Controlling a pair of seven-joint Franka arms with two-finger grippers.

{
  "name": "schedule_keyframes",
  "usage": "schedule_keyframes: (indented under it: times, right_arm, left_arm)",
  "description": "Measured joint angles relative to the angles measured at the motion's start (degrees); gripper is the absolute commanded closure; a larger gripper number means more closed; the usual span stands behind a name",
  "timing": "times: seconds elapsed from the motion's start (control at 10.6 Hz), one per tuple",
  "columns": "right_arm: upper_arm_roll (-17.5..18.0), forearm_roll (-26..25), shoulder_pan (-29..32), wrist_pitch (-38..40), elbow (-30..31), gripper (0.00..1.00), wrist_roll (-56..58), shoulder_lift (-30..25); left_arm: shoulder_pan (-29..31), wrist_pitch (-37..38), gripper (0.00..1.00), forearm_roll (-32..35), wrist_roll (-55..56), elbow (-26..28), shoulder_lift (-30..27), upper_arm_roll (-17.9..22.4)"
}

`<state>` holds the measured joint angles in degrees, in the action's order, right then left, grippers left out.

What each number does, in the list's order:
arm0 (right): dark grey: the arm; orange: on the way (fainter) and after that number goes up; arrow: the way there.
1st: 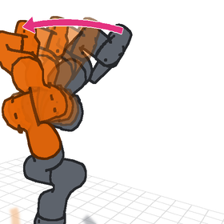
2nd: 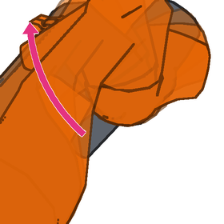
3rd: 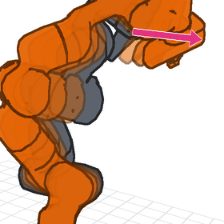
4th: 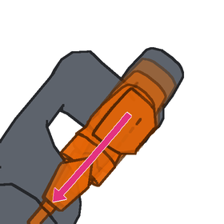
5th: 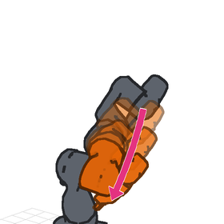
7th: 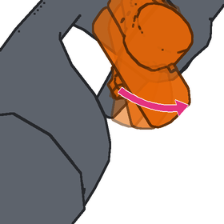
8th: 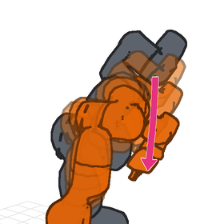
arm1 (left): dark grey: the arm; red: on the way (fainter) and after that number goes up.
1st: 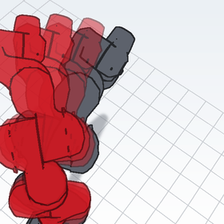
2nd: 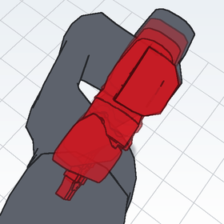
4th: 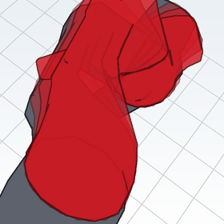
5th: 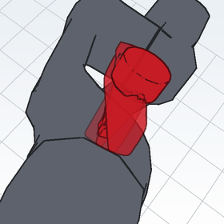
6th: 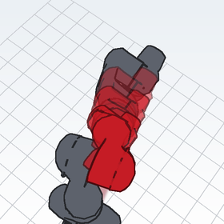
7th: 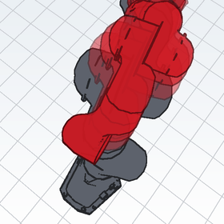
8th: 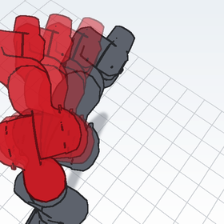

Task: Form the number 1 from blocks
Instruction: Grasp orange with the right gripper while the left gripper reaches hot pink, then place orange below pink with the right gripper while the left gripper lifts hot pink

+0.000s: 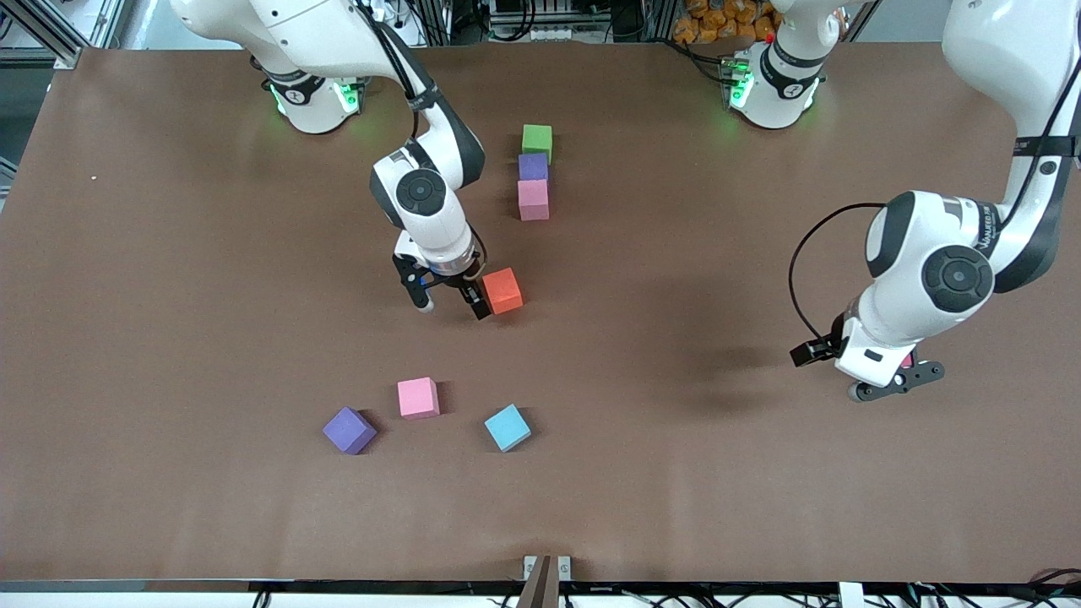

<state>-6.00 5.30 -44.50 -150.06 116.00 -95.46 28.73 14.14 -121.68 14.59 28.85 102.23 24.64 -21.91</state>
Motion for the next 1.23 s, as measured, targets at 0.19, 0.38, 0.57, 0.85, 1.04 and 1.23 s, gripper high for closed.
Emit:
schedule_keyframes:
  times: [0.19, 0.38, 0.57, 0.85, 1.04, 1.23]
  right_arm:
    - [0.05, 0.0, -1.41, -0.2, -1.06, 0.01, -0.25, 1.31]
    - [0.06, -0.04, -2.46, -0.2, -2.01, 0.02, -0.35, 2.23]
    - [0.06, -1.16, -3.23, -0.2, -2.75, 0.23, -0.4, 2.96]
    - [0.08, -2.39, -3.83, -0.22, -3.25, 0.57, -0.5, 3.46]
    - [0.16, -4.36, -3.9, -0.18, -3.95, 0.55, 0.02, 3.26]
    - [1.23, -8.32, -5.37, 3.32, -4.48, 0.52, 3.17, 1.81]
  left_arm:
    - [1.17, 0.27, 0.0, -0.25, -7.35, 0.04, 1.07, 2.11]
    - [1.62, 0.26, 0.0, -0.51, -12.22, 0.04, 2.1, 4.84]
    - [1.71, 0.27, 0.0, -0.52, -13.01, 0.02, 2.65, 6.7]
    - [0.78, 0.22, 0.0, -0.63, -13.01, -0.25, 2.97, 6.71]
    - [-0.56, 0.23, 0.0, -0.72, -12.93, -0.51, 3.04, 6.67]
    - [-0.36, 0.24, 0.0, -0.73, -12.83, -0.53, 3.73, 8.08]
